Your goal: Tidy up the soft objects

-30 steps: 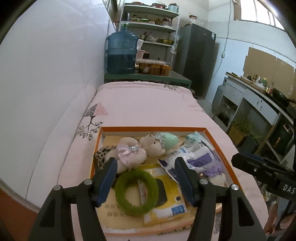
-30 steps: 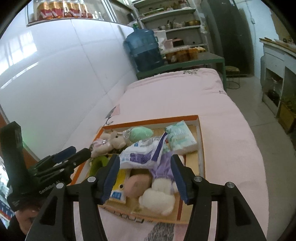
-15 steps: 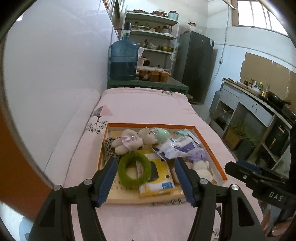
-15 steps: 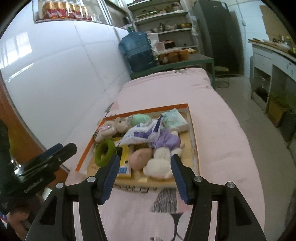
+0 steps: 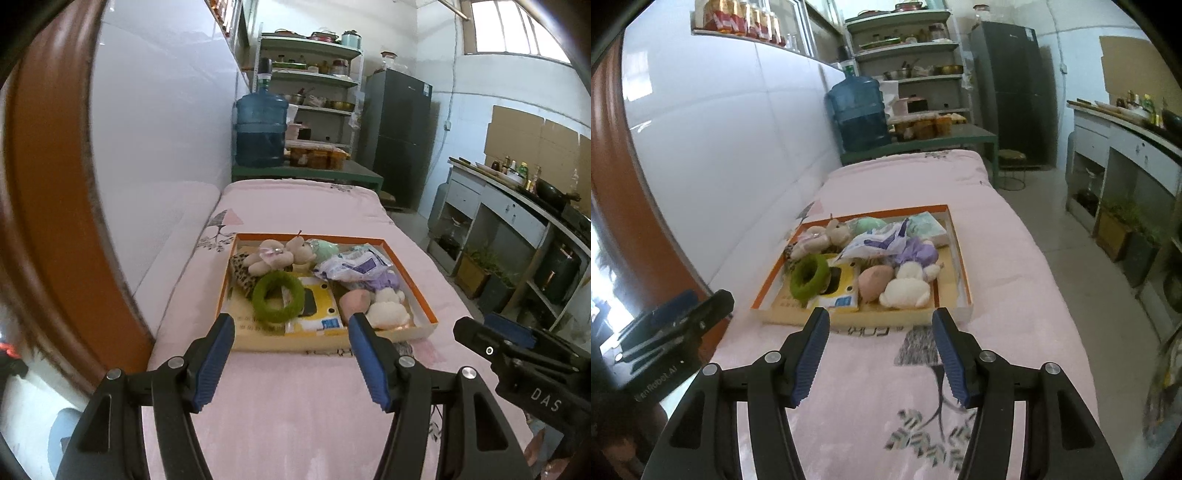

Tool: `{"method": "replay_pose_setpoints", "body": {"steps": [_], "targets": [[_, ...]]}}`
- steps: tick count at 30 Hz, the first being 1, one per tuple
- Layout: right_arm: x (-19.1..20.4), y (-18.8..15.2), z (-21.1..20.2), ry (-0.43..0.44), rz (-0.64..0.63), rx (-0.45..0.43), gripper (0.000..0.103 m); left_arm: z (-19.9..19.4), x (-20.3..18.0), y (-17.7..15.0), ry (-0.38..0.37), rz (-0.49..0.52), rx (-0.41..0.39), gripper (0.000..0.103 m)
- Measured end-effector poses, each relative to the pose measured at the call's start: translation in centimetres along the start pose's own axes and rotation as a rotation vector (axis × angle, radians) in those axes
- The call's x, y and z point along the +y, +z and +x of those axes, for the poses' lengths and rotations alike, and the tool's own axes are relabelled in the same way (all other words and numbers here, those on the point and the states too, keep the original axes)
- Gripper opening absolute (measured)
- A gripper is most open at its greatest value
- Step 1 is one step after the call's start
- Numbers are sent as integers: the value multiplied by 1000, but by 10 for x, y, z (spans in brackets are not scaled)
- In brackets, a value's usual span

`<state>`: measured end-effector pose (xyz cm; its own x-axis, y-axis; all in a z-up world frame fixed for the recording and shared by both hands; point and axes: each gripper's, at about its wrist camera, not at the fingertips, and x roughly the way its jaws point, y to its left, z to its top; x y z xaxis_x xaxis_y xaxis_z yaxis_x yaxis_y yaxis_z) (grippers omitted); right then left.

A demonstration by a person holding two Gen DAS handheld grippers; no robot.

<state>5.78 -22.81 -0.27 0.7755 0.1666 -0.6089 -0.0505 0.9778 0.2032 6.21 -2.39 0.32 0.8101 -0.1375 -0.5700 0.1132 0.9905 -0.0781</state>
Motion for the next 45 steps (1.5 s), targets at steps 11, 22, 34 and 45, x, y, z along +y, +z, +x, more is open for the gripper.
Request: {"method": "replay_pose_setpoints", "body": {"steps": [11,22,34,45], "targets": [[28,-24,-53,-64,-50,-48,60,-55,-6,-23,95,-17,-20,64],[46,-36,-98,-74,-89,-109,61,-97,-13,-34,106,-15,-42,57],[60,-44,-112,-53,-110,-113,61,-121,-4,-35,137,-30,-72,57],[72,-48,-112,-47,-125,-107,61,-126,-4,-34,156,-27,-85,57]]}}
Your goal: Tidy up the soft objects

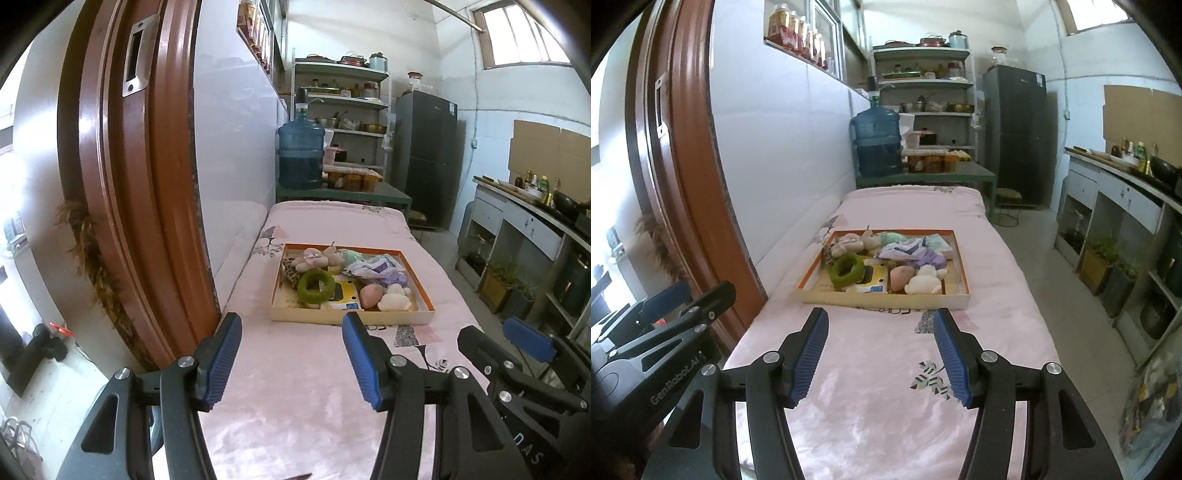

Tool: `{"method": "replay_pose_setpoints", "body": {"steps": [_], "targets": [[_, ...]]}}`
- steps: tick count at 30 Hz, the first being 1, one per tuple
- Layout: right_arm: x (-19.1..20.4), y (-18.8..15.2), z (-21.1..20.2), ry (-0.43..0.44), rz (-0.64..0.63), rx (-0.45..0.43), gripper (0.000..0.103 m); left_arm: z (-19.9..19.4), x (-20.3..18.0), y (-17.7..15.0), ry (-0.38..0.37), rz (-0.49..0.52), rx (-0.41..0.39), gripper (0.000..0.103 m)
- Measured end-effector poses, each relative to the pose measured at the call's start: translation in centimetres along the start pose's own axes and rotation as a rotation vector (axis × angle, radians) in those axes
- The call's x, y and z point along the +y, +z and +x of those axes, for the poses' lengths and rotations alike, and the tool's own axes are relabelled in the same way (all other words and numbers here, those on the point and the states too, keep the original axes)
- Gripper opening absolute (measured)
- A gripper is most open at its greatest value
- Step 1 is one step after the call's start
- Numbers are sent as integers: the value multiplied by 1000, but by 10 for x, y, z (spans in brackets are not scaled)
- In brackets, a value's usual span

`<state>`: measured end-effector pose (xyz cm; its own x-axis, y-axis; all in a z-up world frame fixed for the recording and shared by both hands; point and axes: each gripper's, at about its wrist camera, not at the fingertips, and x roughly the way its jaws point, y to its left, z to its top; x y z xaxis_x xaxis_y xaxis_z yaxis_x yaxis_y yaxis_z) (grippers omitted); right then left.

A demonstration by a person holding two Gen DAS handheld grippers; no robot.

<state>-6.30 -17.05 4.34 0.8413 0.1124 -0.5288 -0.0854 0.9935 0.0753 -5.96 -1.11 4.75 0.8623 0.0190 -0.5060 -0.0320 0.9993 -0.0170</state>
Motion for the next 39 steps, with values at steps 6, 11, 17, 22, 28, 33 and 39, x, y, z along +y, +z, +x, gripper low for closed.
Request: {"method": "replay_pose_setpoints", "body": {"steps": [6,11,17,22,28,33,39], "targets": [[0,0,1,9,-2,3,61,1,2,-1,5,3,2,57],[0,0,2,11,5,6,61,1,2,-2,3,4,1,57],[-1,0,2,13,7,6,61,2,2,-4,2,5,4,57],[-1,-1,2,14,5,7,61,3,2,-4,2,5,6,57],[-1,-1,2,12,6,5,61,3,2,-4,1,5,6,57],[-1,-1,2,13,7,7,61,3,1,-4,1,5,7,57],[1,-1,3,14,3,6,61,3,1,-5,2,4,8,57]]}}
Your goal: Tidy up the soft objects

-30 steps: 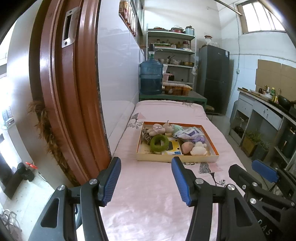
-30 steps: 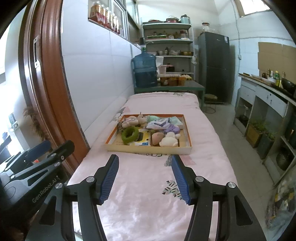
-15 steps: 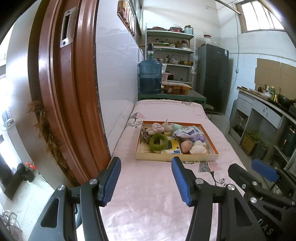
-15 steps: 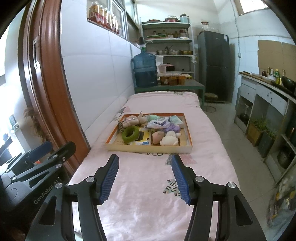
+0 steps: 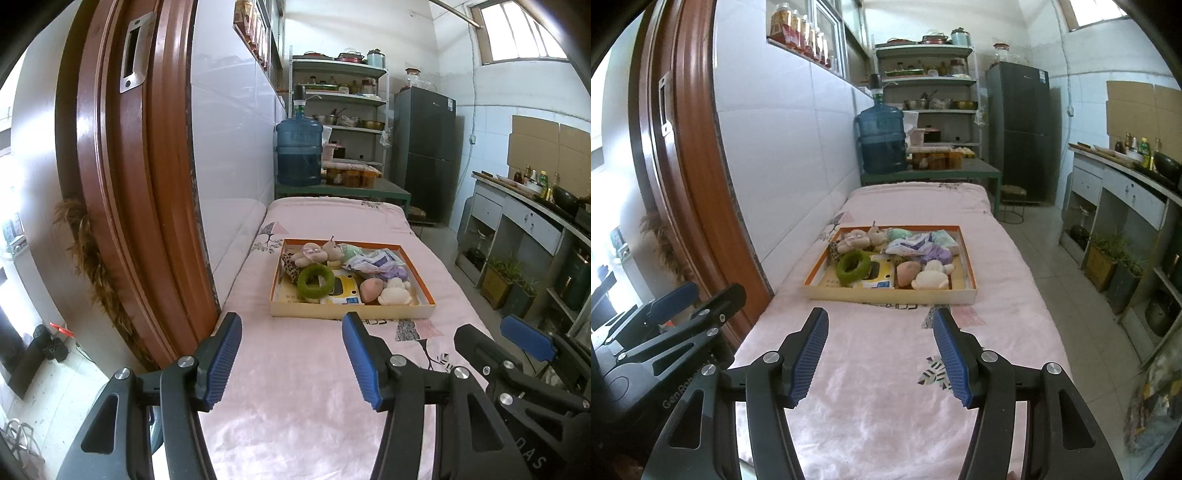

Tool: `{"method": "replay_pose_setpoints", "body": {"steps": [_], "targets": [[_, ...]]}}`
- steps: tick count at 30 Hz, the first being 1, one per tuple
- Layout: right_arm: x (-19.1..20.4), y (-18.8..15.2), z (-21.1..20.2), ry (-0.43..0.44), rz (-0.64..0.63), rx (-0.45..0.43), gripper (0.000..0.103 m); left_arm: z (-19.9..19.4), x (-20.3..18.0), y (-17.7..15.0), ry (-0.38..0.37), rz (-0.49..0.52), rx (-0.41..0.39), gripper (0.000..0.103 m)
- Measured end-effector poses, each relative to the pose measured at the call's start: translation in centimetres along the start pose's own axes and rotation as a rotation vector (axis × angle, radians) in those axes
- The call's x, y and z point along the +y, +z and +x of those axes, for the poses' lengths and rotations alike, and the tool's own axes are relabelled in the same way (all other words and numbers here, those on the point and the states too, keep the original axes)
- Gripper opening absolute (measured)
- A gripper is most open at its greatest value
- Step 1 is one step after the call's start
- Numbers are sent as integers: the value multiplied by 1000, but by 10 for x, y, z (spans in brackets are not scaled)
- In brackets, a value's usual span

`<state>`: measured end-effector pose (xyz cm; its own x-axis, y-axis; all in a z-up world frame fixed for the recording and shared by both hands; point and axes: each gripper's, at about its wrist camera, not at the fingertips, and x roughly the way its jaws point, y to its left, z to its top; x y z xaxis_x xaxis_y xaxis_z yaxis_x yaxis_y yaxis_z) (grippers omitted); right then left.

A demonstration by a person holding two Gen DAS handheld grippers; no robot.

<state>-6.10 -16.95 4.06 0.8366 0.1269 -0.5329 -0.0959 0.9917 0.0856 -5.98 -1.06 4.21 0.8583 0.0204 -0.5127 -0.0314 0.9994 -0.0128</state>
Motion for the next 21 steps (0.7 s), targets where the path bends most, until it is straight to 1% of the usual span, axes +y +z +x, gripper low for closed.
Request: {"method": "replay_pose_setpoints", "body": {"steps": [21], "targets": [[3,-1,0,2,0,1,61,0,1,1,-2,-1,1,57]]}}
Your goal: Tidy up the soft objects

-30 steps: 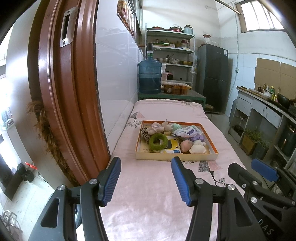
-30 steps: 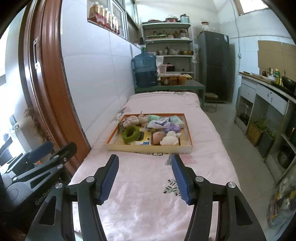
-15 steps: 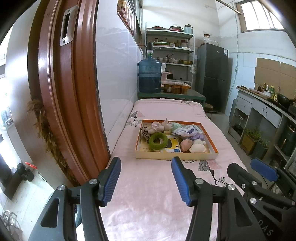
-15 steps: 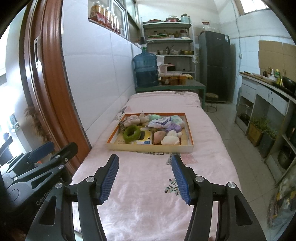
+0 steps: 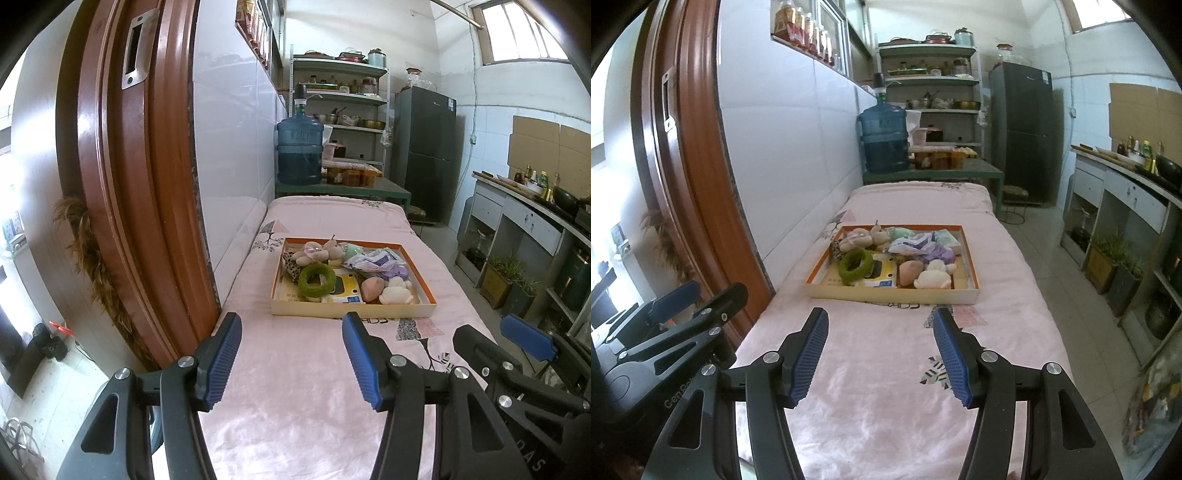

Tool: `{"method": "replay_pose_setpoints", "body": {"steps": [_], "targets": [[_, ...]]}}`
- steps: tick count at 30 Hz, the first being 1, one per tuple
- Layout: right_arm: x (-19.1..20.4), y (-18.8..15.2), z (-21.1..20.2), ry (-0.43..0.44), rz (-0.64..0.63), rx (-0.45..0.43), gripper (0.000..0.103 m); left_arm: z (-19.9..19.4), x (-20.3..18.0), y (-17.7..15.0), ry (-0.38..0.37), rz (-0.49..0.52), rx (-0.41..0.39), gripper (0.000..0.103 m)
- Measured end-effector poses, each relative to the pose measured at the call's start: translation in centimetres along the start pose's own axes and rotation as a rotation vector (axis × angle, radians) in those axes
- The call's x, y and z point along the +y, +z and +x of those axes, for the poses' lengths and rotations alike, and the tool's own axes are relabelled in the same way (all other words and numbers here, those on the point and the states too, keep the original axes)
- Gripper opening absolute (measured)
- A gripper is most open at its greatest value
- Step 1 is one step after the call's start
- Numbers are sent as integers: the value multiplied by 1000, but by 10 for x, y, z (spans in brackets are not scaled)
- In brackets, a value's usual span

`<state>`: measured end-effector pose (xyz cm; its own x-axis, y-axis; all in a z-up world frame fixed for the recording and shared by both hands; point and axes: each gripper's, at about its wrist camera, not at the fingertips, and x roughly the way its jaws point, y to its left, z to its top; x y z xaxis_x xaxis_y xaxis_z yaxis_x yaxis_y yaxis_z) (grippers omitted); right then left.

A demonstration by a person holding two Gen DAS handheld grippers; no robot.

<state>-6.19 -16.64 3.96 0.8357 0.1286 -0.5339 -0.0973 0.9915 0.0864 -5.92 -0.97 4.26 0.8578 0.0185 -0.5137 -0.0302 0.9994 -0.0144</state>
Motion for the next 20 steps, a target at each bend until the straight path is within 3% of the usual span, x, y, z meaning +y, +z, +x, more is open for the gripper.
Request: {"method": "replay_pose_setpoints", "body": {"steps": [20], "targets": [[5,-3,2,3,-2,3,61,0,-1,-2,-2,1,0,57]]}}
